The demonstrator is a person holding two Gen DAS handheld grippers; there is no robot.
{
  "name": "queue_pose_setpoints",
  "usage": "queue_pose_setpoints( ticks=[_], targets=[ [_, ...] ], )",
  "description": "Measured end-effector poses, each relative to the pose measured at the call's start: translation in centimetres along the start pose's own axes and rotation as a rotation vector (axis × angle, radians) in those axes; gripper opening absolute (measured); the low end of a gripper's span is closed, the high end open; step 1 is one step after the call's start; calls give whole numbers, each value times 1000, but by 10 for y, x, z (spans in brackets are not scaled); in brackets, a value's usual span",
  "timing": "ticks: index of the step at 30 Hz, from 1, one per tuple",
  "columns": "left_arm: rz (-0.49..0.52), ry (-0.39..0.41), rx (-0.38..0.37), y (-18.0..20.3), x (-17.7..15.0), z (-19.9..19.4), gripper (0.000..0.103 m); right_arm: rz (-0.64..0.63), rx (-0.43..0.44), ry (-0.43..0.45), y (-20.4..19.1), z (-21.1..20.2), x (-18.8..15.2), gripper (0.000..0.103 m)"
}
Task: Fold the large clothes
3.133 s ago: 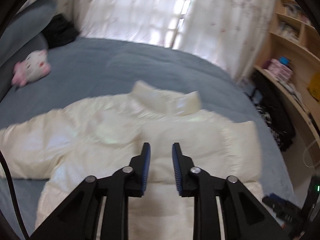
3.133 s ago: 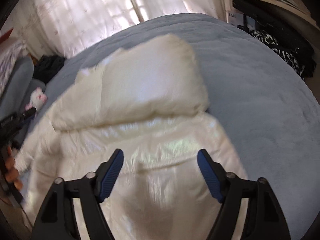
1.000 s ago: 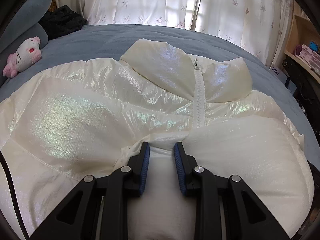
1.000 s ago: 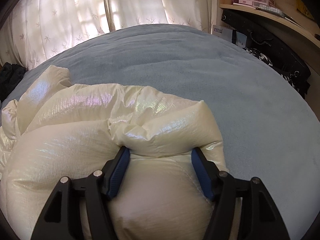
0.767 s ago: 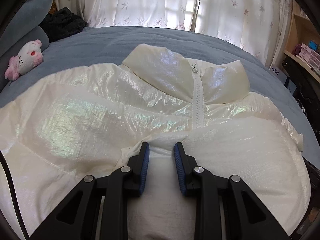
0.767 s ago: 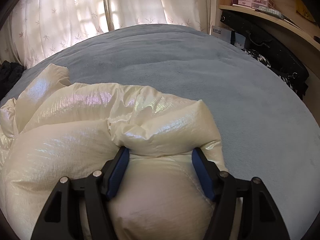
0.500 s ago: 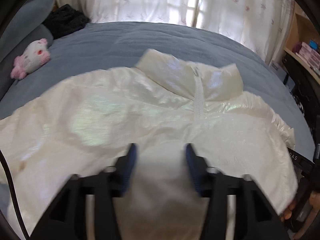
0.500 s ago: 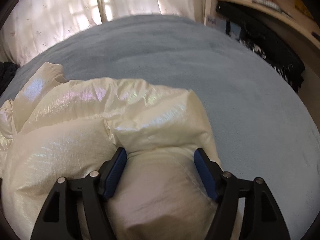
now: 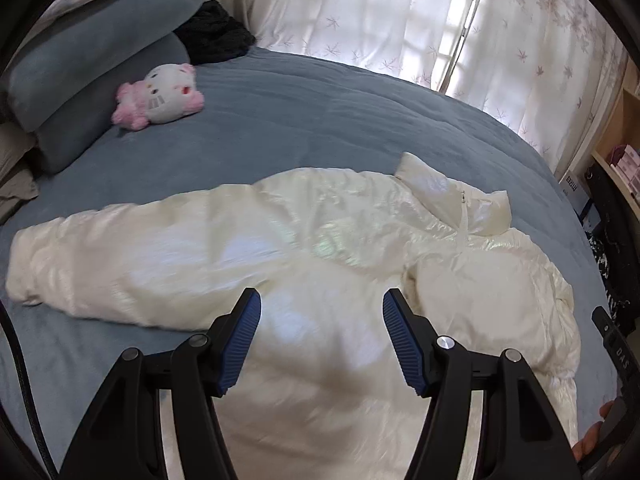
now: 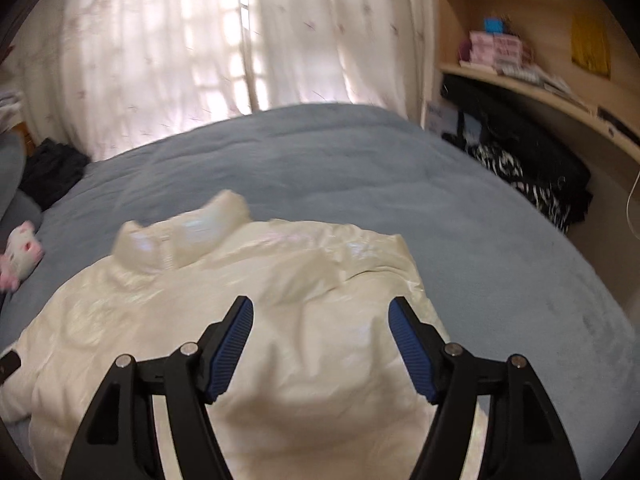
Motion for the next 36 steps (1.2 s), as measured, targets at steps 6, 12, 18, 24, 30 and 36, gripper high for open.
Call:
queue_pose_setpoints(
  ticks=[6,12,18,24,30,36],
  targets=[
    [-9,32,-18,-44,-13,-44,62,-50,60,-21,-43,-43,-28,70],
    [-14,51,-45,-89,-26,-73,62,-104,104,-20,-87,-75,-50,70],
    [-57,55,-99,-143,-35,-77,63,-197,135,-32,-146,-90,-72,70],
    [-154,42,-193,-209,-41,-59,63,-316,166,-11,-218,-100,-90,70],
    [-338,0,-328,-280,-46,-23,66,-379,216,-1,-284,-100,-103,70],
    [-483,-30,-393,-331,-48,20,66,-441,245,-25,-334,-86,-123,70]
  ],
)
Point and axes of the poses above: each gripper's, at about its wrist camera, not at the fingertips, and z roughly the way its jaws point, y to its right, x to its top, the point moved 6 cm from there along z, roughly the way its jaws point, and after that the axes turned 7 degrees about -y, right-handed, at the moved point
